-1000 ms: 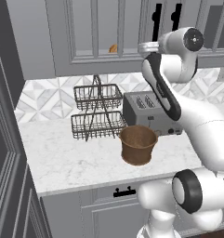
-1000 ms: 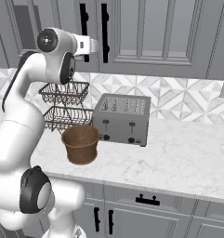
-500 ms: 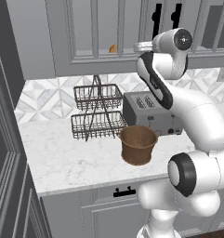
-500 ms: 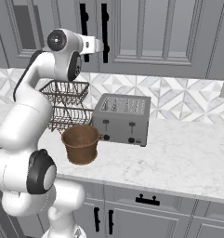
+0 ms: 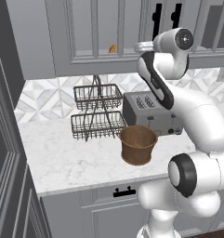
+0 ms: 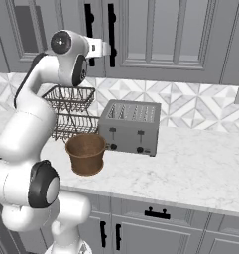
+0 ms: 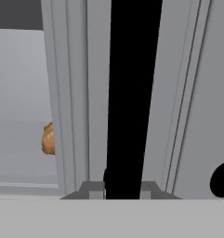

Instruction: Open the cabinet, pick up the bread from the cabinet and place it in the basket. Then move the basket to the dining counter.

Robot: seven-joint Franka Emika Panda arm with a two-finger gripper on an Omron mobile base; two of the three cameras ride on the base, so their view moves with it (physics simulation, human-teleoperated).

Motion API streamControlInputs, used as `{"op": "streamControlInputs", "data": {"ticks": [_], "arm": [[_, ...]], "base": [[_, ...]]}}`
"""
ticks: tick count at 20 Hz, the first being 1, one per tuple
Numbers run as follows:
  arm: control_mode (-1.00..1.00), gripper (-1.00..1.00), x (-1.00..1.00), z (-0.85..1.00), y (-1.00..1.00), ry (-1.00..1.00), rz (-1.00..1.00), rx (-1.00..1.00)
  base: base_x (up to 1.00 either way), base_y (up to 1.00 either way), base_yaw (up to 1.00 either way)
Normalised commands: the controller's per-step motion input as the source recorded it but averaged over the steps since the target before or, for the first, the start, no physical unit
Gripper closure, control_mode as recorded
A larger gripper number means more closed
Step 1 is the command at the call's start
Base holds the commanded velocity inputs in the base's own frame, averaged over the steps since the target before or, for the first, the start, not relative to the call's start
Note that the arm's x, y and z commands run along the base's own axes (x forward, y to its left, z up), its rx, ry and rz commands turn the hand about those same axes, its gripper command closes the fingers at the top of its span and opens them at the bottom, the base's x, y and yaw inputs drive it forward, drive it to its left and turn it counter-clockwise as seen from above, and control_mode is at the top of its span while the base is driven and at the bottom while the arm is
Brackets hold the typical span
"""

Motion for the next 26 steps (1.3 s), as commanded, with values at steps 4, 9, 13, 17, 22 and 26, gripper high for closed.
{"op": "streamControlInputs", "data": {"ticks": [4,9,13,17,22,26], "arm": [[-1.0,1.0,-0.56,0.0,0.79,0.0,0.06,0.0],[-1.0,1.0,-0.97,0.0,0.9,0.0,0.12,0.0],[-1.0,1.0,-1.0,0.0,1.0,0.0,0.13,0.0],[-1.0,1.0,-1.0,0.01,1.0,0.0,0.11,0.0],[-1.0,-1.0,-1.0,0.04,1.0,0.03,0.09,0.0],[-1.0,-1.0,-1.0,0.15,0.35,0.01,0.02,0.09]], "base": [[0.0,0.0,0.0],[0.0,0.0,0.0],[0.0,0.0,0.0],[0.0,0.0,0.0],[0.0,0.0,0.0],[0.0,0.0,0.0]]}}
